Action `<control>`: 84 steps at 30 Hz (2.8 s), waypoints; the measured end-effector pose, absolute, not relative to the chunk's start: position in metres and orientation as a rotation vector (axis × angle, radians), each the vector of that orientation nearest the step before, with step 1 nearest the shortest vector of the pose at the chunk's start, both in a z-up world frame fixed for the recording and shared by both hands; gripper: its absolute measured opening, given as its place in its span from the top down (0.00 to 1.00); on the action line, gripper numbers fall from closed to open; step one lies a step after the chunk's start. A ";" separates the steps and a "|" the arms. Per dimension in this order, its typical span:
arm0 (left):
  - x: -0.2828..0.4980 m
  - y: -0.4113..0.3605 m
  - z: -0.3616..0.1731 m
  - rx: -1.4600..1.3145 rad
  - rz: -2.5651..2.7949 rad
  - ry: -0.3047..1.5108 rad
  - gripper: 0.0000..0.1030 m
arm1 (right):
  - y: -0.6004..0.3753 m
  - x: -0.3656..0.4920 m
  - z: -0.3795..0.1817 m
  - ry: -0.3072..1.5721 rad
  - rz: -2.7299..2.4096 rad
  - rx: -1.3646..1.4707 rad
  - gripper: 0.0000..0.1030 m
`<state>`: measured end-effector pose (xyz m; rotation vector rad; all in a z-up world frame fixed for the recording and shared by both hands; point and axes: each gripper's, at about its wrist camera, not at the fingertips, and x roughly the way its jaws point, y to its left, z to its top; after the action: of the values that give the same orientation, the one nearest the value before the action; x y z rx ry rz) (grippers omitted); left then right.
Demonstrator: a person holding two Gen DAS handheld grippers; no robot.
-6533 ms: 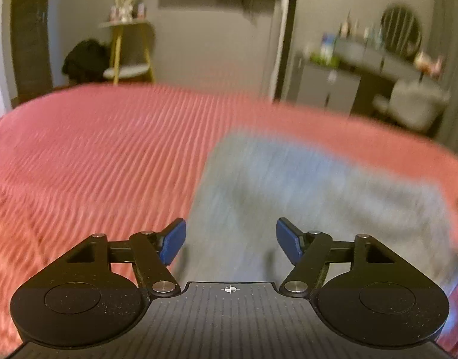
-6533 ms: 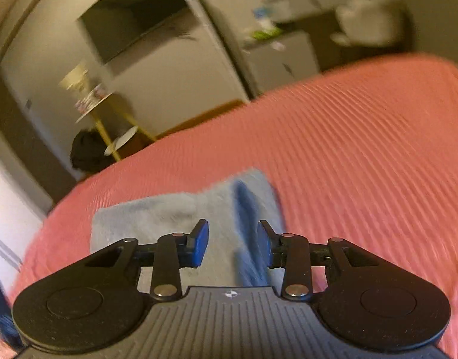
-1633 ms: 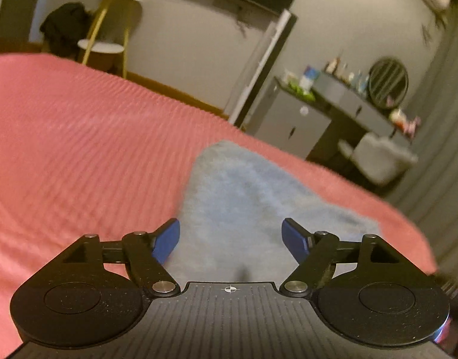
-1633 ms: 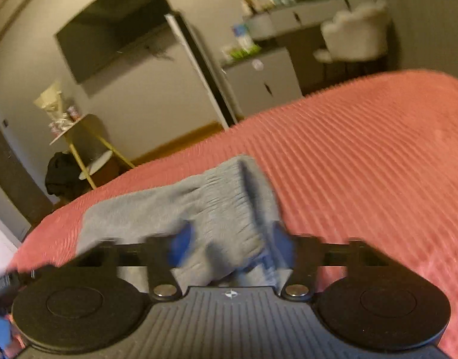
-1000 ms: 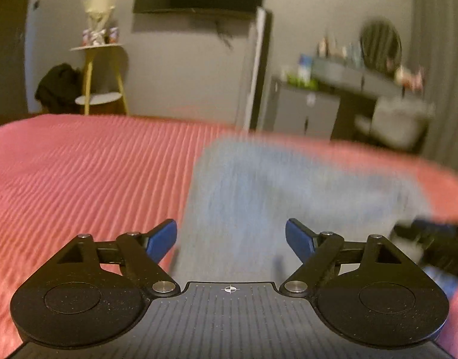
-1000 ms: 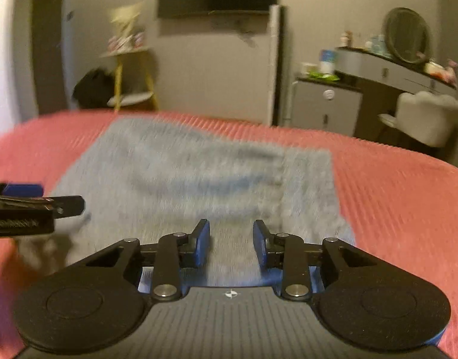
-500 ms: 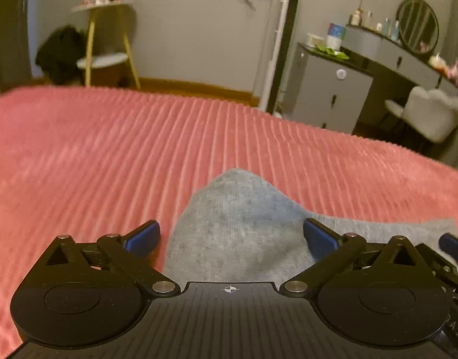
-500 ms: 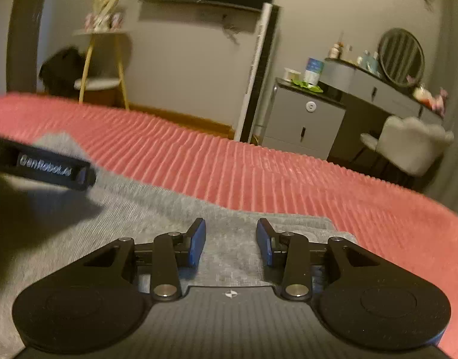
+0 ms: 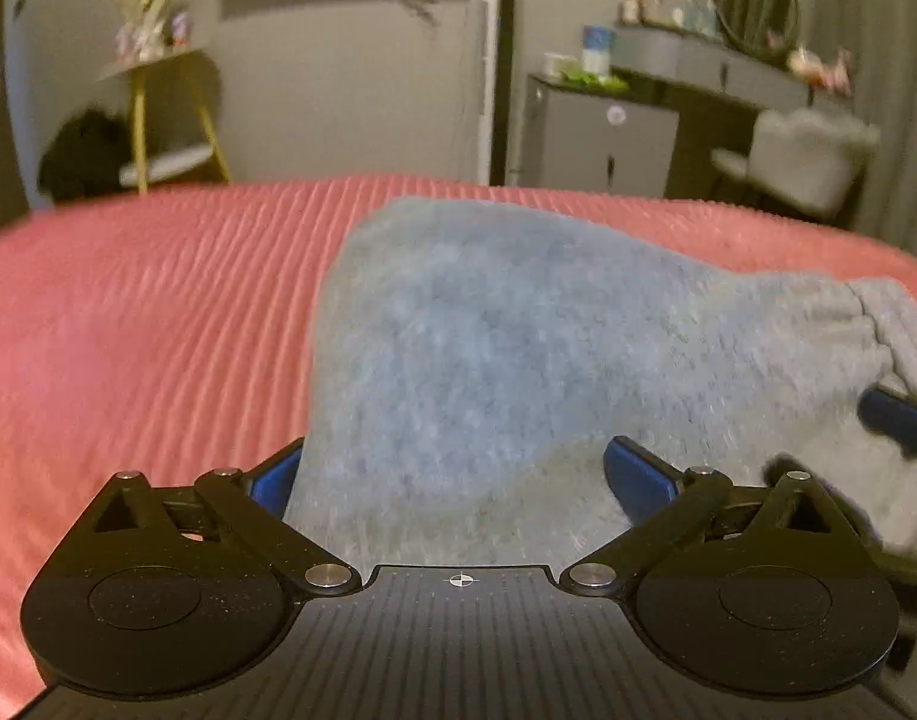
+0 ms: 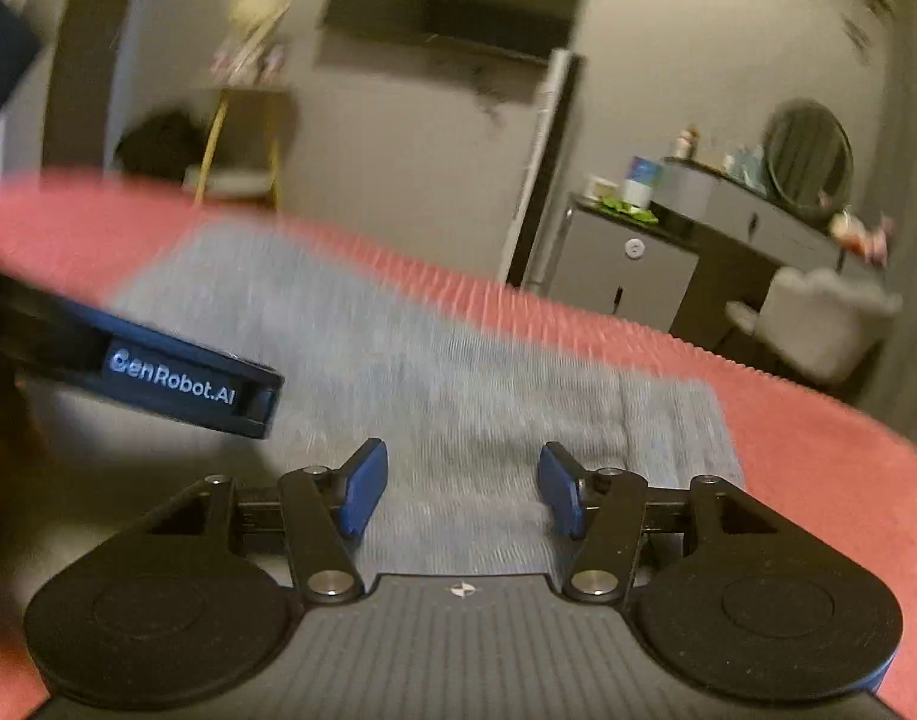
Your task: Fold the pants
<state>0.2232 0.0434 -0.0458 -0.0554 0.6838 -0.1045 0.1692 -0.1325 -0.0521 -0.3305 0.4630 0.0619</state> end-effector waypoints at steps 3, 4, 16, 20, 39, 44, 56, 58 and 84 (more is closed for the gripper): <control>0.227 0.071 -0.044 -0.172 -0.034 0.731 0.00 | -0.141 0.157 -0.060 0.401 0.023 -0.490 0.56; 0.226 0.078 -0.043 -0.188 -0.021 0.750 0.00 | -0.153 0.159 -0.055 0.421 0.028 -0.461 0.62; 0.153 0.058 -0.045 -0.143 -0.081 0.745 0.00 | -0.114 0.095 -0.050 0.462 0.091 -0.450 0.58; 0.156 0.064 -0.045 -0.180 -0.085 0.771 0.00 | -0.135 0.101 -0.049 0.480 0.062 -0.376 0.53; 0.128 0.104 -0.034 -0.220 0.010 0.793 0.00 | -0.177 0.081 -0.038 0.674 -0.103 -0.248 0.17; 0.092 0.119 -0.026 -0.257 0.081 0.801 0.00 | -0.204 0.048 -0.015 0.733 -0.116 -0.021 0.04; 0.035 0.141 0.030 -0.781 -0.162 0.738 0.05 | -0.232 0.009 0.024 0.685 0.104 0.636 0.04; 0.049 0.142 0.020 -0.930 -0.221 0.787 0.05 | -0.244 0.023 0.021 0.674 0.150 0.877 0.04; 0.089 0.108 -0.008 -0.348 0.096 0.800 0.03 | -0.271 0.089 -0.027 0.807 -0.060 0.480 0.04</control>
<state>0.0891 0.1079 -0.0083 -0.3477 0.7997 0.0962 0.0887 -0.2709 -0.0269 0.4798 0.8066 -0.0601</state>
